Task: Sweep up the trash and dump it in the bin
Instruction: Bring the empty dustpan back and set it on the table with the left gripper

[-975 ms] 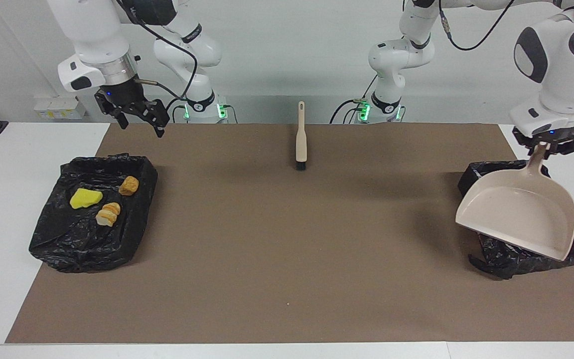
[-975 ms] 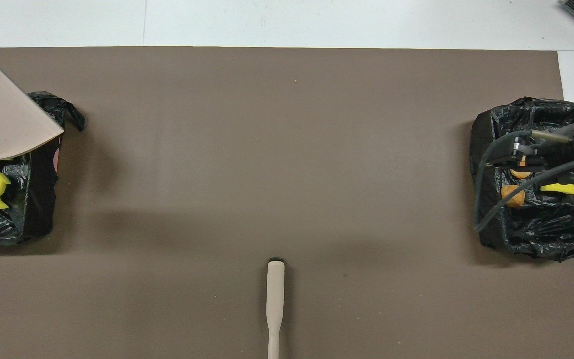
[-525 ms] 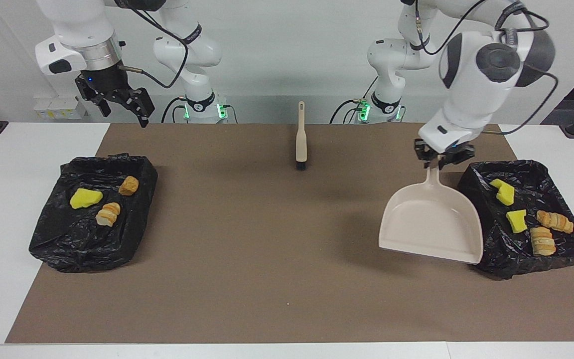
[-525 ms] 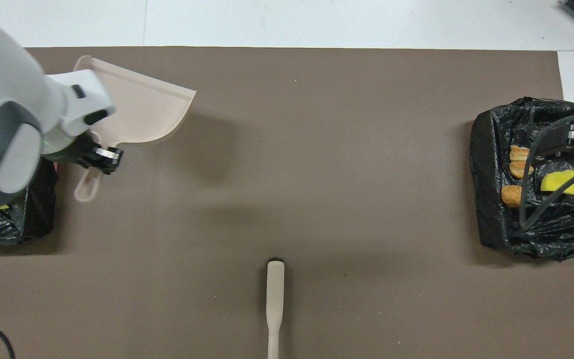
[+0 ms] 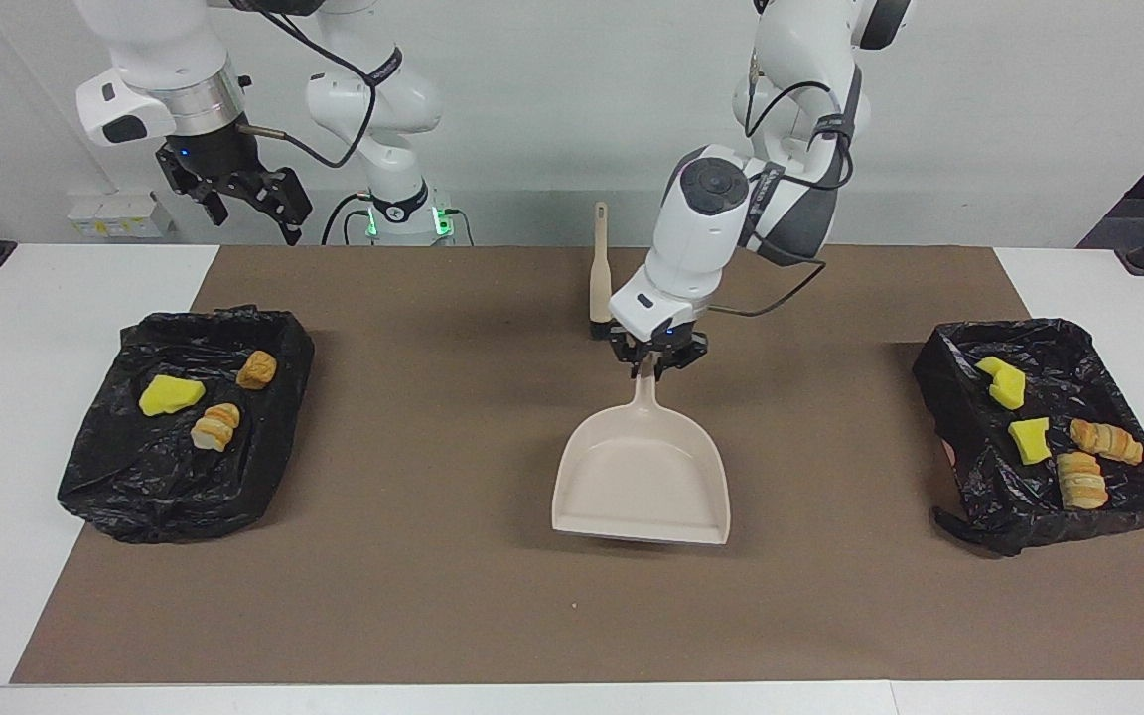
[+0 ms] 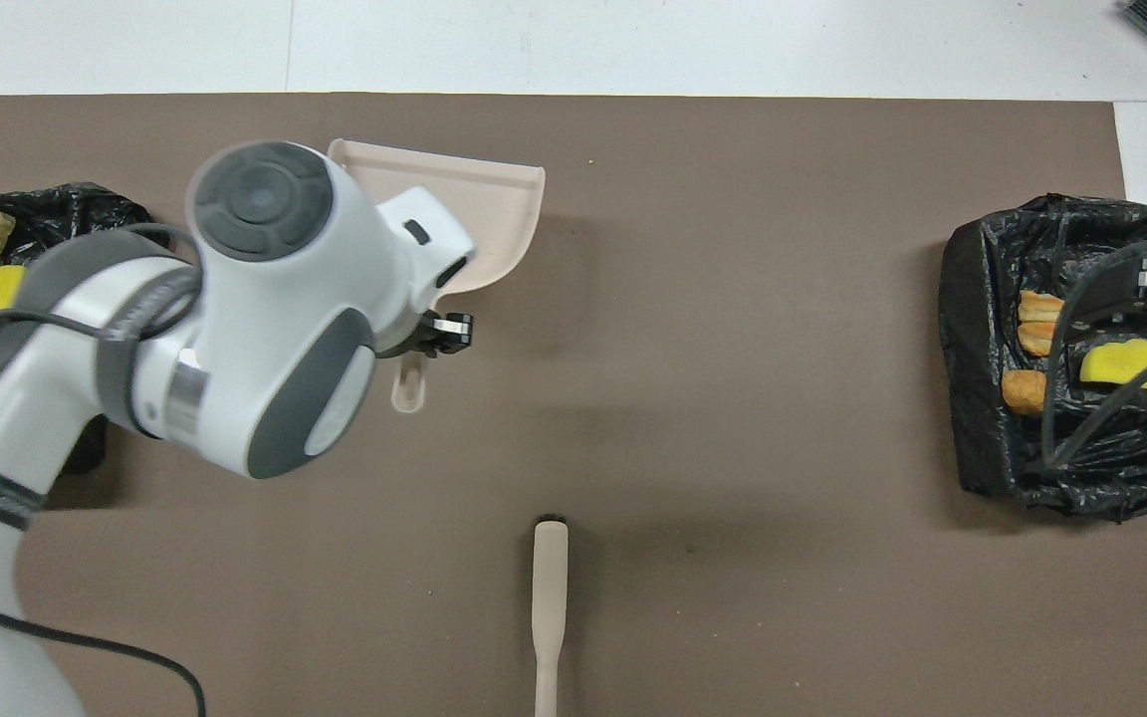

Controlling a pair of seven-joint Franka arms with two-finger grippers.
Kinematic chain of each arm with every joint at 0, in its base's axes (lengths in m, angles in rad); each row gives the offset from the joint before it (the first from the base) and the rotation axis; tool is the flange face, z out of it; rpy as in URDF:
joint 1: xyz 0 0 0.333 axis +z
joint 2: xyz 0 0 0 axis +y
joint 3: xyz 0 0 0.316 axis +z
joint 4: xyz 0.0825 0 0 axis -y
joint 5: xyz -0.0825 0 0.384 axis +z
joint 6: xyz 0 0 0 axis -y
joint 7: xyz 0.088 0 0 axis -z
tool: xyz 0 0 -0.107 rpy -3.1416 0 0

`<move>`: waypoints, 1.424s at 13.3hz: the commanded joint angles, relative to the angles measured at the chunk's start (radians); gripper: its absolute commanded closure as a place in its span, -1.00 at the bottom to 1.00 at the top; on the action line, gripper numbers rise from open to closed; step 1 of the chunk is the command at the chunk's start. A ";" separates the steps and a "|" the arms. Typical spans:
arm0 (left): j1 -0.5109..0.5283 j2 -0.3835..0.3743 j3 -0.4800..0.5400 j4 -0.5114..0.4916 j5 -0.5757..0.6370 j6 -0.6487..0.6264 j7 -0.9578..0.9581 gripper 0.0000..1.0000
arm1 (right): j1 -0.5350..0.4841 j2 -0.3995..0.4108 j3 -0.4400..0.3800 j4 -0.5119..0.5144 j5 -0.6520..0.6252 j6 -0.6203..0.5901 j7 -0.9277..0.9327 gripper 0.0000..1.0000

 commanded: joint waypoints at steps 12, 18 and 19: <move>-0.073 0.054 0.025 -0.058 -0.020 0.117 -0.143 -1.00 | 0.010 -0.035 -0.004 -0.051 0.043 0.078 -0.119 -1.00; 0.120 -0.114 0.028 -0.058 -0.012 -0.087 -0.021 -1.00 | 0.013 -0.035 0.001 -0.054 0.082 0.109 -0.158 -1.00; 0.172 -0.139 0.028 -0.069 -0.013 -0.118 0.036 -1.00 | 0.013 -0.035 0.001 -0.052 0.083 0.106 -0.158 -1.00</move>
